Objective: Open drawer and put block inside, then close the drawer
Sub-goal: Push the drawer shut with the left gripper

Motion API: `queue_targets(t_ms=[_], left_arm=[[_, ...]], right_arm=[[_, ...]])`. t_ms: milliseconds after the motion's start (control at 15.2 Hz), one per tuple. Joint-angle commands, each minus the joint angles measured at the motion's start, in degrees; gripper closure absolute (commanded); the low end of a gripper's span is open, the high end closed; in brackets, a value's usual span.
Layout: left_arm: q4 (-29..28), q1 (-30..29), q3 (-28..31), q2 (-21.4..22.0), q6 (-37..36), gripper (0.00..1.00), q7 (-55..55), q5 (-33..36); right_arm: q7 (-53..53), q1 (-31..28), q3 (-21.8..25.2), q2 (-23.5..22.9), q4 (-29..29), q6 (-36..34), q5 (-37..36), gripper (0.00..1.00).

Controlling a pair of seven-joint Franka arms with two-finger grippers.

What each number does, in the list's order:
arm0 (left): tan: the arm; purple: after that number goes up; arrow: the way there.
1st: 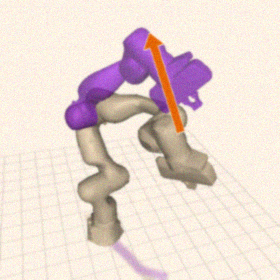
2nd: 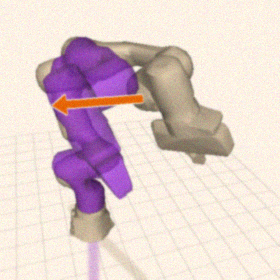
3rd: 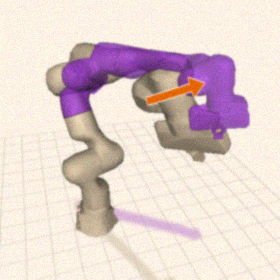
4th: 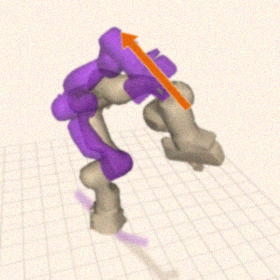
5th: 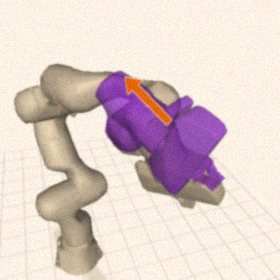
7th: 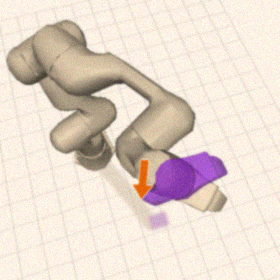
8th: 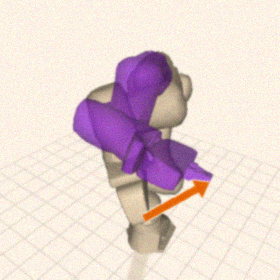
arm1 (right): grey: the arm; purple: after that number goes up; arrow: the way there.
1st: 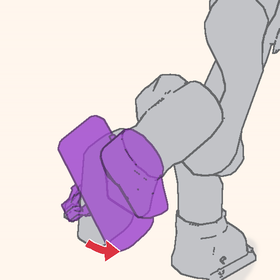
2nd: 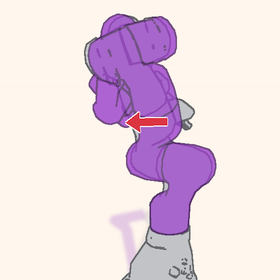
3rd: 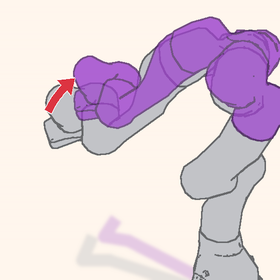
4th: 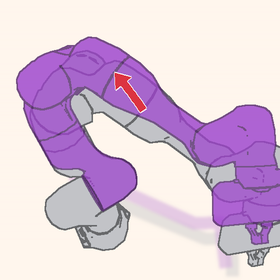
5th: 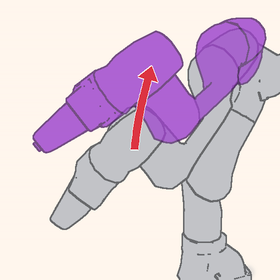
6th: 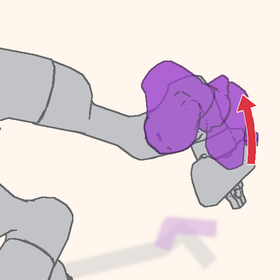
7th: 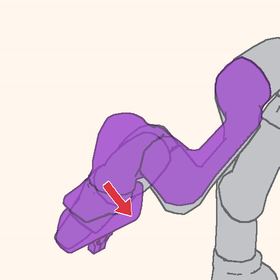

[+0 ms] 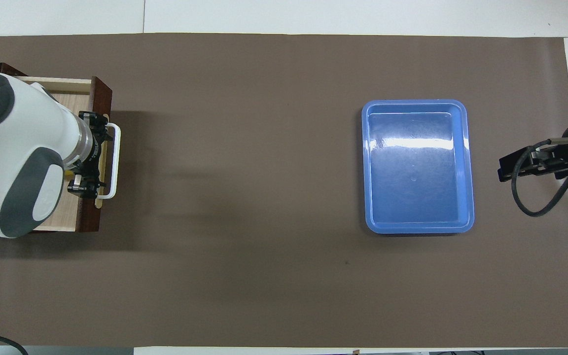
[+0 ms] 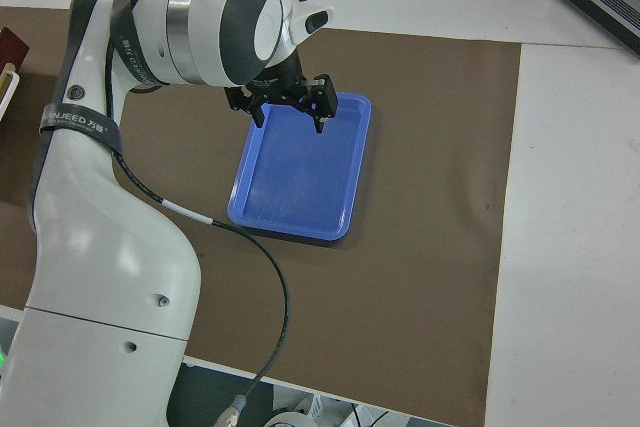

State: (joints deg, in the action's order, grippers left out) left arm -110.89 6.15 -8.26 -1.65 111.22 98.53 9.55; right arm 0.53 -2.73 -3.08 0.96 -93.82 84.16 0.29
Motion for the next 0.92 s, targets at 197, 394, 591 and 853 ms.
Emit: queue_targets(t_ms=[197,394,591,853], left_arm=[[-4.07,-2.54,0.97,-0.28,6.90,0.00,-0.45,2.14],[-2.94,-5.53,1.14,-0.98,6.99,0.00,-5.97,2.66],[-0.92,-8.87,1.23,-2.12,7.17,0.00,-8.44,6.35],[-0.30,-15.10,1.23,-2.48,9.53,0.00,-15.73,6.62]], right_arm=[[1.50,-1.23,-0.79,0.62,0.04,0.48,-1.26,0.00],[1.41,-1.14,-0.79,0.63,0.04,0.48,-1.35,0.00],[1.41,-1.14,-0.79,0.63,0.04,0.75,-1.35,0.00],[1.50,-0.79,-0.88,0.71,0.04,0.92,-1.52,0.00]])
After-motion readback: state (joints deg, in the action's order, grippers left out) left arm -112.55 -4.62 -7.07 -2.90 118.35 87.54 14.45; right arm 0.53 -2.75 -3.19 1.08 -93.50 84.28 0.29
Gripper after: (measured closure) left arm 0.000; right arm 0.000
